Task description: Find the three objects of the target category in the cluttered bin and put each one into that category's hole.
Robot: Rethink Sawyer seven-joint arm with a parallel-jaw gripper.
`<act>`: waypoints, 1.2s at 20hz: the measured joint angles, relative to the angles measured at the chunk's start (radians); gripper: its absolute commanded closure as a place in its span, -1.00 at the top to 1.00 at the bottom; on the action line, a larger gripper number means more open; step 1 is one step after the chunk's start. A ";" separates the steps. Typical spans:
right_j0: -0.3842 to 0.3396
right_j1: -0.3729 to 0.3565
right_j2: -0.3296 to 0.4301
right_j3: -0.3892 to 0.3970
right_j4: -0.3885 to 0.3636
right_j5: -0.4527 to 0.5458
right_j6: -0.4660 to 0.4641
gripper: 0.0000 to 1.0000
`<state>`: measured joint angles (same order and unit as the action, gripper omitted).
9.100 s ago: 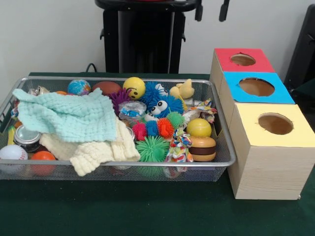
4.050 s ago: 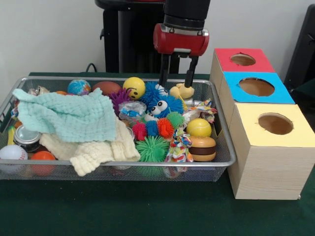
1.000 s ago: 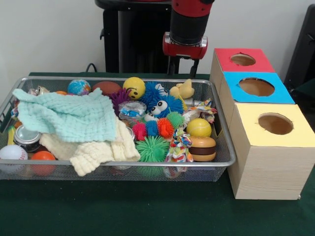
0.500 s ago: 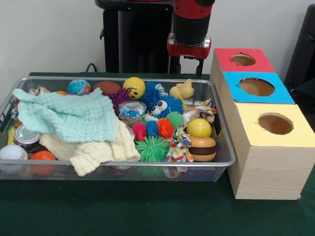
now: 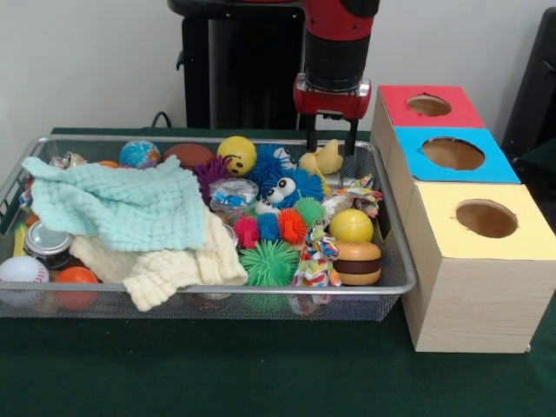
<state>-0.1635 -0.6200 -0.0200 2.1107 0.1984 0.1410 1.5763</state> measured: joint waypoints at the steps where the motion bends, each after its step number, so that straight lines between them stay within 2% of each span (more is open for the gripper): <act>1: 0.000 0.004 0.001 0.001 0.000 -0.015 0.000 1.00; 24: 0.018 0.031 0.002 0.001 0.000 -0.029 0.000 1.00</act>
<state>-0.1451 -0.5890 -0.0181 2.1121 0.1988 0.1118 1.5763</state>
